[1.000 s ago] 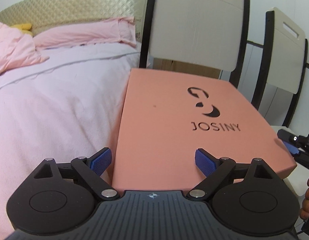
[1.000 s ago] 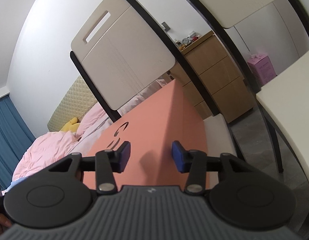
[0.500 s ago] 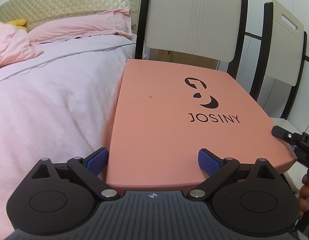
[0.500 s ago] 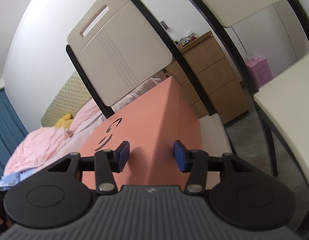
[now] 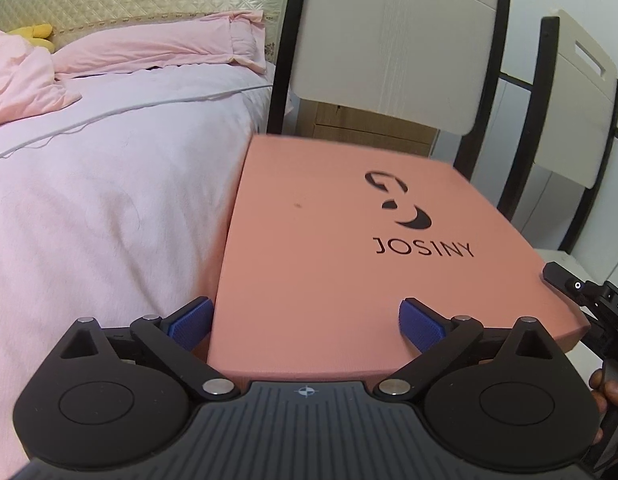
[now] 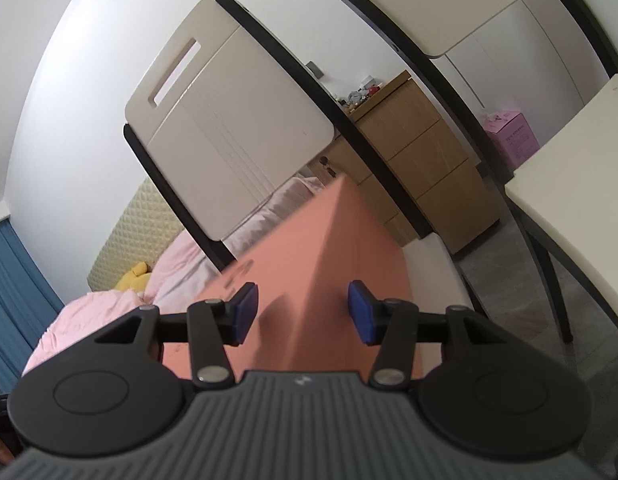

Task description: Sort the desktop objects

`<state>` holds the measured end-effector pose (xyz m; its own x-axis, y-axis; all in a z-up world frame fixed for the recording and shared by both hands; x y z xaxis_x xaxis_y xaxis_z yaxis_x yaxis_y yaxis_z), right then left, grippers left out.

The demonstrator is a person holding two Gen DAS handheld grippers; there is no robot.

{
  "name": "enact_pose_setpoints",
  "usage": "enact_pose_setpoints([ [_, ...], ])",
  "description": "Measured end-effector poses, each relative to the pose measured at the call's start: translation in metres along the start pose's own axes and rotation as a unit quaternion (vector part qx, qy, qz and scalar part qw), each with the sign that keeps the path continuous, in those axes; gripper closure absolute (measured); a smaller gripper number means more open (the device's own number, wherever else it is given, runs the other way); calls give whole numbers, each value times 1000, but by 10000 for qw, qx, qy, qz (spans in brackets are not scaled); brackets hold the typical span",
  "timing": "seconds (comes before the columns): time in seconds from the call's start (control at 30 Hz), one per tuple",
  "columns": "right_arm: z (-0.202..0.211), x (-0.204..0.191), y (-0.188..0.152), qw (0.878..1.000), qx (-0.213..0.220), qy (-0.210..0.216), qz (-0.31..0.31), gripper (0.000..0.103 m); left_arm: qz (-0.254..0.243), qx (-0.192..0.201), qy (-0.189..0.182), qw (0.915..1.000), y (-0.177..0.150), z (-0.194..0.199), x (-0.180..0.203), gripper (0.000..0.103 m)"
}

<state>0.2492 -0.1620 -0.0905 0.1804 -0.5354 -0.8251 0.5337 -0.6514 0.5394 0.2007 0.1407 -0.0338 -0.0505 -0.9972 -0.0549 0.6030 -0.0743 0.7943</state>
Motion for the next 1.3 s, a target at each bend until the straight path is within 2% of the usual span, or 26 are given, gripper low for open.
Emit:
enact_pose_setpoints([
  [0.23,-15,3,0,9989,-201,-325,289,52,-147,-144,-28,9998,-3,-11,3,3],
  [0.47,-16,-1,2,9969,-361,-465,519,53,-189,51,47,9998,-4,-8,5,3],
  [0.6,-6,-16,1,9937,-357,-539,920,55,-81,337,109,9993,-1,15,8,3],
  [0.87,41,-57,1,9883,-230,-312,1474,55,-434,1164,688,9899,2,83,35,3],
  [0.97,59,-71,0,9861,-155,-263,1631,55,-192,1223,859,9886,-9,103,39,3],
  [1.1,81,-86,-3,9843,-27,-245,1750,54,-44,1329,1161,9843,-24,118,42,3],
  [1.23,96,-99,-13,9809,30,-275,1926,54,-4,1691,1308,9769,-27,126,41,2],
  [1.3,102,-103,-19,9786,62,-309,2033,54,32,1733,1317,9760,-33,124,39,2],
])
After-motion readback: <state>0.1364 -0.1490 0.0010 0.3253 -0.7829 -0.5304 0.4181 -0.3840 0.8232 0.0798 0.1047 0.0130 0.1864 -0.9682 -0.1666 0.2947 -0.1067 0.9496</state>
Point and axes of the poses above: each gripper's, at about its wrist camera, not at the fingertips, and z roughly against the way its jaws point, x to its right, y to its top, the point moved 7 cm from there along -z, roughly the way its jaws point, and after that the axes turned 14 degrees about -z, right-handed, at the moved point
